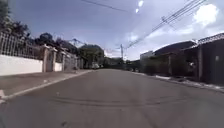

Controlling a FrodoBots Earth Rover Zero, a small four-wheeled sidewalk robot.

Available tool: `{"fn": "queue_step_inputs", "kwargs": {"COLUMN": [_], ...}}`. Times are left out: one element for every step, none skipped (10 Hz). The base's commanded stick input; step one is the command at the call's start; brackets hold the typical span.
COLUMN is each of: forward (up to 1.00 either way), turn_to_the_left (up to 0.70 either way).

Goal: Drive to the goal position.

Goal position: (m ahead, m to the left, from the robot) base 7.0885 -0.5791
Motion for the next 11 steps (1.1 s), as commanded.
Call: {"fn": "queue_step_inputs", "kwargs": {"forward": [0.45,0.45,0.45,0.45,0.45,0.45,0.45,0.45,0.45,0.45,0.45], "turn_to_the_left": [0.0,0.0,0.0,0.0,0.0,0.0,0.0,0.0,0.0,0.0,0.0]}}
